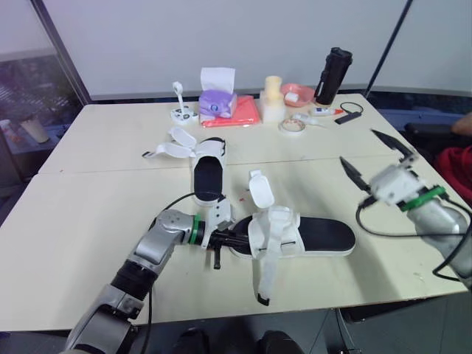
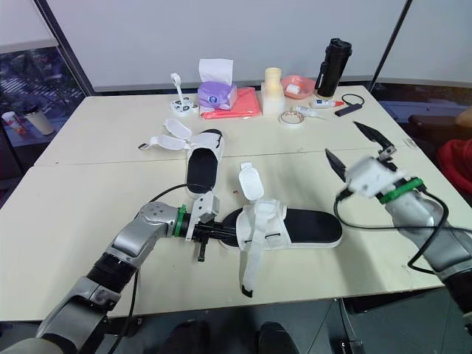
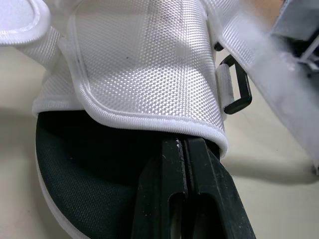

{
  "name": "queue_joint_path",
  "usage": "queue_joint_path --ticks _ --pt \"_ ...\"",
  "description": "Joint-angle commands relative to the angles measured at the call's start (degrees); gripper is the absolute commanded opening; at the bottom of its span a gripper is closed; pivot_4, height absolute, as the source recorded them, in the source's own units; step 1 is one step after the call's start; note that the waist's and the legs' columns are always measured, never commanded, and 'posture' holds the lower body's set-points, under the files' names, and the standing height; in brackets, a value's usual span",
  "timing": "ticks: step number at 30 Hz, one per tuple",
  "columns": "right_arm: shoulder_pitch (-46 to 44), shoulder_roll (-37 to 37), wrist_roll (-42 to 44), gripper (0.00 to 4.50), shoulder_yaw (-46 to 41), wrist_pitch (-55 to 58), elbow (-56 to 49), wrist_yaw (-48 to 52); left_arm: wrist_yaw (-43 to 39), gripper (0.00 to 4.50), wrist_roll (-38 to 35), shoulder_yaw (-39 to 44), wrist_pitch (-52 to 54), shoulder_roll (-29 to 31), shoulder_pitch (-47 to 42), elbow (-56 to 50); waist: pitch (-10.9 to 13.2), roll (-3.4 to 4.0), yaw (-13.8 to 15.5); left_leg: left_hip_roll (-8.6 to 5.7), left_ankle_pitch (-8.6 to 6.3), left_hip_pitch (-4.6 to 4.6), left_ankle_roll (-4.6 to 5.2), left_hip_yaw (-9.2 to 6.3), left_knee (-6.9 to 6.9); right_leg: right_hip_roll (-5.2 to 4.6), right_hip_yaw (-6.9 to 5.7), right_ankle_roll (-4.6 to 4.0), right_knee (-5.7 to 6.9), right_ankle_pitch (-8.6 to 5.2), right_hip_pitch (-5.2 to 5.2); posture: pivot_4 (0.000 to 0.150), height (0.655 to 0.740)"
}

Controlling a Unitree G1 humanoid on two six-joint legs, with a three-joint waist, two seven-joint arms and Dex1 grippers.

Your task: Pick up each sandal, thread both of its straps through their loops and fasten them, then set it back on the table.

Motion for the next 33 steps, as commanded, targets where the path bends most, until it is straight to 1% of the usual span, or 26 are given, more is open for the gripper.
queue_joint_path --ticks 1,2,5,7,9,12,14,18,22,24,26,29,32,33 --pt "-2.87 -2.21 30.7 3.91 -6.08 26.11 -12.99 14.26 0.47 0.0 -0.28 -0.2 1.45 0.2 1.11 -1.35 0.01 0.04 0.32 0.03 0.0 -0.04 0.01 -0.11 0.0 -0.01 -0.01 0.0 0.0 0.0 -0.04 0.15 0.74" --pt "-3.07 -4.09 38.61 3.91 -7.2 34.35 -15.51 16.79 0.66 0.0 -0.4 -0.17 1.68 0.07 1.21 -1.66 0.01 0.06 0.66 0.04 -0.01 -0.08 0.01 -0.2 0.0 -0.01 -0.04 0.0 -0.01 0.0 -0.06 0.15 0.74" --pt "-4.05 -7.47 57.19 3.91 -10.28 52.16 -18.06 21.09 1.35 0.0 -0.56 -0.15 2.08 -0.36 1.48 -2.4 0.02 0.05 1.09 0.05 -0.01 -0.13 0.01 -0.32 0.02 -0.06 -0.12 0.0 -0.04 0.0 -0.05 0.15 0.74" --pt "-2.93 -9.33 65.78 3.91 -12.11 60.62 -18.21 23.95 1.92 0.0 -0.78 -0.05 2.3 -0.61 1.74 -2.95 0.02 0.05 1.37 0.03 -0.01 -0.32 0.01 -0.42 0.08 -0.13 -0.18 -0.01 -0.13 0.0 -0.11 0.15 0.74" --pt "0.88 -10.79 68.68 3.91 -13.41 66.57 -18.76 26.55 2.59 0.0 -1.22 0.13 2.88 -0.81 2.23 -4.04 0.01 0.06 1.76 0.01 -0.01 -0.54 0.01 -0.43 0.12 -0.16 -0.21 0.0 -0.15 0.0 -0.29 0.15 0.74" --pt "8.43 -11.37 64.29 3.91 -14.61 70.27 -21.82 30.63 3.54 0.0 -1.97 0.2 4.11 -0.82 3.39 -6.41 -0.01 0.05 2.5 0.01 -0.01 -0.92 0.01 -0.42 0.13 -0.15 -0.34 0.01 -0.15 0.01 -0.74 0.15 0.74" --pt "12.44 -10.33 60.78 3.91 -14.76 70.93 -23.22 31.25 4.09 0.0 -2.36 0.09 4.99 -0.71 4.47 -8.19 -0.02 0.08 2.58 0.0 -0.01 -1.0 0.02 -0.41 0.11 -0.13 -0.34 0.01 -0.14 0.01 -0.87 0.15 0.74" --pt "16.37 -6.07 55.5 3.91 -14.02 70.69 -24.58 30.92 5.38 0.0 -2.66 -0.06 6.0 -0.57 6.23 -10.07 -0.02 0.07 2.37 0.0 -0.01 -1.0 0.01 -0.38 0.11 -0.08 -0.32 0.01 -0.14 0.01 -0.9 0.15 0.74" --pt "16.77 -0.99 53.6 3.91 -12.83 72.03 -24.9 29.59 6.45 0.0 -3.03 -0.02 6.93 -0.48 6.85 -11.23 -0.01 0.07 2.42 -0.02 -0.01 -0.98 0.01 -0.38 0.12 -0.02 -0.33 0.01 -0.13 0.01 -0.89 0.15 0.74" --pt "16.36 1.57 54.41 3.91 -12.21 73.15 -25.38 28.88 6.7 0.0 -3.09 -0.06 7.11 -0.5 6.84 -11.33 -0.01 0.06 2.44 -0.03 -0.01 -0.98 0.01 -0.38 0.12 -0.02 -0.33 0.01 -0.13 0.01 -0.89 0.15 0.74" --pt "15.92 4.4 54.16 3.91 -10.76 73.92 -25.91 27.56 6.92 0.0 -3.06 -0.09 7.19 -0.66 6.66 -11.11 -0.01 0.06 2.46 -0.03 -0.01 -0.98 0.01 -0.37 0.1 -0.01 -0.33 0.01 -0.13 0.01 -0.89 0.15 0.74" --pt "15.23 8.68 51.38 3.91 -8.26 74.36 -25.83 25.55 7.18 0.0 -2.95 -0.19 7.17 -0.91 6.46 -10.78 -0.01 0.06 2.45 -0.05 -0.01 -0.99 0.01 -0.37 0.09 0.0 -0.34 0.01 -0.13 0.01 -0.89 0.15 0.74" --pt "13.46 13.95 51.16 3.91 -6.51 75.04 -24.24 23.43 7.58 0.0 -2.4 -0.4 6.5 -1.09 6.09 -10.26 0.0 0.04 2.44 -0.05 -0.01 -0.99 0.01 -0.38 0.1 0.0 -0.35 0.01 -0.13 0.01 -0.89 0.15 0.74" --pt "13.08 15.07 50.8 3.68 -6.31 75.23 -23.9 23.02 7.63 0.0 -2.38 -0.37 6.45 -1.08 6.03 -10.22 0.0 0.04 2.44 -0.06 0.0 -0.99 0.01 -0.38 0.11 0.0 -0.34 0.01 -0.13 0.01 -0.89 0.15 0.74"
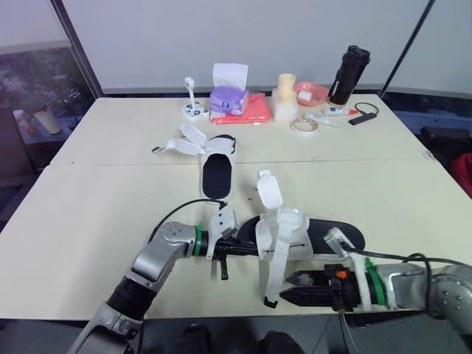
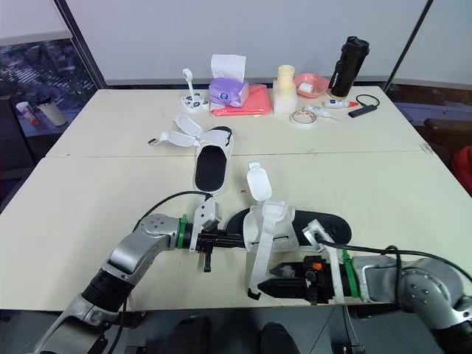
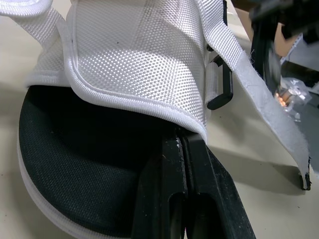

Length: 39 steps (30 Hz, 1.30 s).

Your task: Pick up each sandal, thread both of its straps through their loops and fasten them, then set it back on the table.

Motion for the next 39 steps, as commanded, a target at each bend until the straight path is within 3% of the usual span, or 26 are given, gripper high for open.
queue_joint_path --ticks 1,2,8,13,16,20,30,39 --pt "-1.65 2.91 -0.64 3.39 0.21 0.73 0.51 -1.53 0.4 0.0 0.05 -0.22 -0.49 -0.09 -0.07 0.09 0.0 0.0 0.01 -0.01 0.0 0.0 0.0 0.0 0.0 0.0 0.0 0.0 0.0 0.0 0.0 0.15 0.74" --pt "-1.98 3.77 -0.75 3.17 0.25 0.97 0.66 -1.77 0.53 0.0 0.13 -0.16 -0.57 -0.08 -0.15 0.2 0.0 -0.01 0.04 -0.01 0.0 0.0 0.0 0.0 0.01 0.0 0.0 0.0 0.0 0.0 0.0 0.15 0.74" --pt "-2.55 5.19 -0.91 0.03 -1.1 2.42 1.5 -1.38 0.77 0.0 0.22 0.28 -0.82 0.35 -0.18 0.38 0.0 0.0 0.02 -0.01 0.0 0.0 0.0 0.0 -0.01 -0.01 -0.02 0.0 0.0 0.0 -0.01 0.15 0.74" --pt "-4.08 4.89 -0.48 0.03 -3.48 2.32 1.59 -0.15 1.33 0.0 0.4 0.35 -1.18 0.41 0.0 0.4 0.0 0.0 0.01 -0.01 0.0 0.0 0.0 0.0 -0.01 0.0 -0.02 0.0 0.0 0.0 -0.01 0.15 0.74" --pt "-6.27 2.14 1.81 0.03 -8.22 1.58 0.65 5.78 1.65 0.0 0.35 0.6 -1.32 0.55 0.11 0.51 0.01 0.01 0.03 -0.02 0.0 -0.01 0.0 0.0 -0.02 -0.01 -0.01 0.0 0.0 0.0 -0.02 0.15 0.74" --pt "-14.06 -0.56 2.31 0.03 -13.29 1.82 7.58 9.23 1.95 0.0 0.18 0.74 -1.46 0.54 0.36 0.89 0.02 0.0 -0.12 -0.02 0.0 0.0 0.0 0.03 -0.02 0.0 -0.02 0.0 0.0 0.0 -0.01 0.15 0.74" --pt "-26.62 -3.83 -10.58 0.03 -4.5 4.23 20.8 20.76 1.84 0.0 0.92 -0.12 -2.23 -0.15 -0.79 2.23 0.02 0.01 0.06 -0.01 0.0 -0.02 0.0 0.05 -0.03 -0.05 -0.06 -0.01 -0.03 0.0 -0.03 0.15 0.74" --pt "-31.93 -7.17 -22.12 0.03 2.33 3.48 30.31 33.37 3.2 0.0 0.83 0.19 -2.26 -0.1 0.36 1.55 0.02 0.03 0.02 -0.01 0.0 -0.02 0.0 0.04 -0.06 -0.07 -0.07 -0.01 -0.03 0.0 -0.05 0.15 0.74"
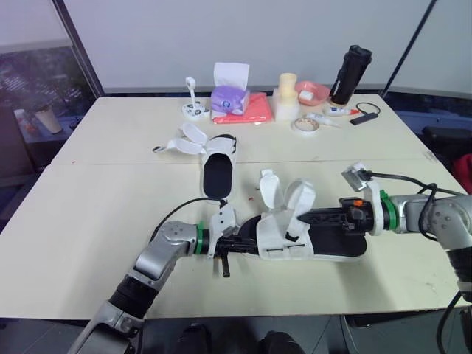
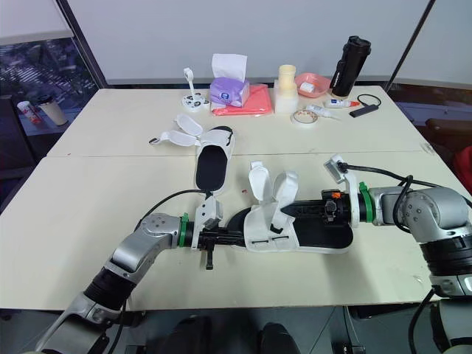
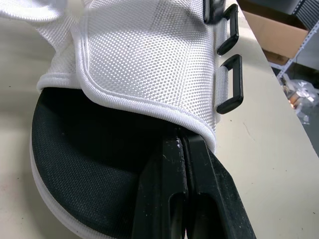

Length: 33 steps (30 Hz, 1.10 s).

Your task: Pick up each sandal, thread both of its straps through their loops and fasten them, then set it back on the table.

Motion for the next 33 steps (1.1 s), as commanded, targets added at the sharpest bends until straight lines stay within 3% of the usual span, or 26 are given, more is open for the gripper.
queue_joint_path --ticks 1,5,6,9,12,21,27,30,33 --pt "-2.01 -1.76 -2.69 0.03 0.19 -0.47 1.28 4.74 1.79 0.0 0.69 0.49 0.06 0.11 0.91 -0.16 0.0 0.0 0.01 0.0 0.0 0.0 0.0 0.0 0.0 0.0 0.0 0.0 0.0 0.0 0.0 0.15 0.74" --pt "-2.22 -0.48 -7.52 0.03 1.45 -3.1 2.68 5.34 2.74 0.0 0.85 0.38 -0.37 -0.71 0.83 0.59 0.0 0.0 0.02 0.0 0.0 0.0 0.0 0.0 0.01 0.0 -0.01 0.0 0.0 0.0 0.01 0.15 0.74" --pt "-2.32 0.32 -8.57 0.28 1.32 -3.77 3.16 4.57 2.96 0.0 0.83 0.38 -0.41 -0.87 0.82 0.68 0.0 0.0 0.02 0.0 0.0 0.0 0.0 -0.01 0.02 0.0 -0.01 0.0 0.0 0.0 0.01 0.15 0.74" --pt "-1.75 1.46 -9.36 1.41 0.16 -3.83 2.09 4.34 3.29 0.0 0.62 0.41 -0.24 -0.87 1.16 0.24 0.0 0.01 0.01 0.0 0.0 0.0 0.0 -0.01 0.01 -0.01 -0.01 0.0 0.0 0.0 0.01 0.15 0.74" --pt "-1.18 2.57 -8.03 2.97 -2.79 -1.97 1.23 2.49 3.48 0.0 0.55 0.42 -0.16 -0.71 1.59 -0.05 0.0 0.01 0.0 -0.01 0.0 0.0 0.0 -0.01 0.01 -0.01 -0.02 0.0 0.0 0.0 0.01 0.15 0.74" --pt "8.86 8.73 3.1 2.97 -17.75 7.45 -13.84 -10.32 4.95 0.0 0.18 1.38 0.33 -0.92 2.03 -0.3 0.0 0.0 0.01 0.0 0.0 0.0 -0.01 -0.03 -0.01 0.01 -0.05 0.0 -0.02 0.0 0.07 0.15 0.74" --pt "10.5 13.77 7.59 2.97 -21.05 9.49 -18.89 -18.09 4.89 0.0 0.32 1.08 0.3 -1.41 1.28 0.69 0.0 0.01 -0.05 -0.02 0.0 0.0 -0.01 -0.02 0.0 0.01 -0.05 0.0 -0.02 0.0 0.07 0.15 0.74" --pt "10.59 15.43 6.46 2.19 -19.52 8.15 -19.55 -20.51 4.67 0.0 0.45 0.99 0.13 -1.51 1.03 1.08 0.0 0.0 0.03 -0.04 0.0 0.0 -0.01 -0.02 0.0 0.01 -0.06 0.0 -0.03 0.0 0.07 0.15 0.74" --pt "10.46 15.61 6.26 0.71 -19.08 7.63 -19.25 -21.12 4.65 0.0 0.55 0.93 -0.01 -1.52 1.03 1.2 0.0 0.0 0.03 -0.04 0.0 0.0 -0.01 -0.01 0.0 -0.01 -0.06 0.0 -0.03 0.0 0.06 0.15 0.74"
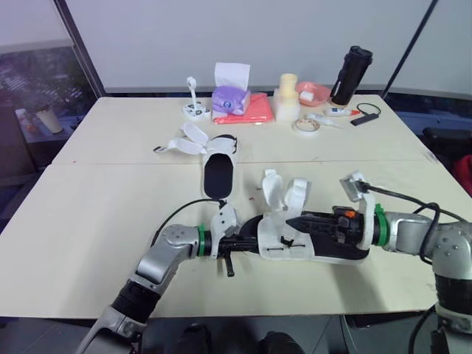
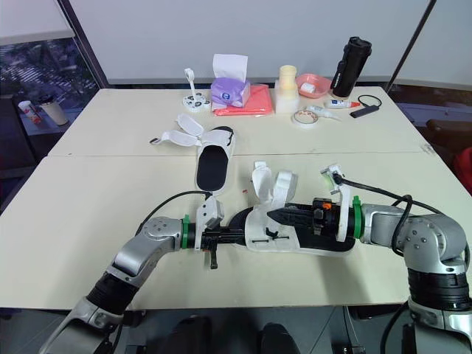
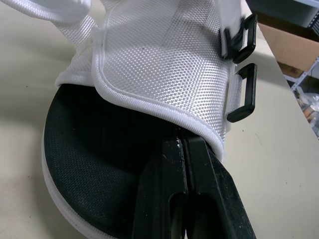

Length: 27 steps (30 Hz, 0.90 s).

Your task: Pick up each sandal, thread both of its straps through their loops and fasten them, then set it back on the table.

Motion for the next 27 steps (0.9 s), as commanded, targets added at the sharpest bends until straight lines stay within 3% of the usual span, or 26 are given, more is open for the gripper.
queue_joint_path --ticks 1,10,18,27 --pt "-0.55 -0.42 0.33 0.19 -0.36 -1.39 -1.25 -0.39 1.03 0.0 0.73 0.49 0.26 0.18 -0.19 1.27 0.0 0.0 0.0 0.0 0.0 0.0 0.0 0.0 0.0 0.0 0.0 0.0 0.0 0.0 0.0 0.15 0.74" --pt "-5.87 -3.5 1.06 0.08 -0.5 0.7 7.09 2.38 1.69 0.0 0.86 0.52 -0.08 -0.09 0.25 1.16 0.0 0.0 0.02 0.0 0.0 0.0 0.0 0.0 -0.01 0.0 0.0 0.0 0.0 0.0 -0.01 0.15 0.74" --pt "-9.66 -9.22 -1.17 0.08 5.61 3.58 13.85 10.64 2.03 0.0 1.03 0.31 -0.12 -0.18 0.92 1.08 0.0 0.0 -0.01 0.01 0.0 -0.02 0.0 0.0 -0.07 -0.02 -0.01 0.0 -0.15 0.0 0.01 0.15 0.74" --pt "-9.63 -8.8 -3.94 0.08 9.85 3.08 13.99 13.26 2.37 0.0 0.93 0.5 0.41 0.53 1.77 0.05 0.0 0.0 -0.03 0.02 0.0 -0.04 0.0 -0.01 -0.13 -0.03 -0.03 0.0 -0.25 0.0 0.01 0.15 0.74"
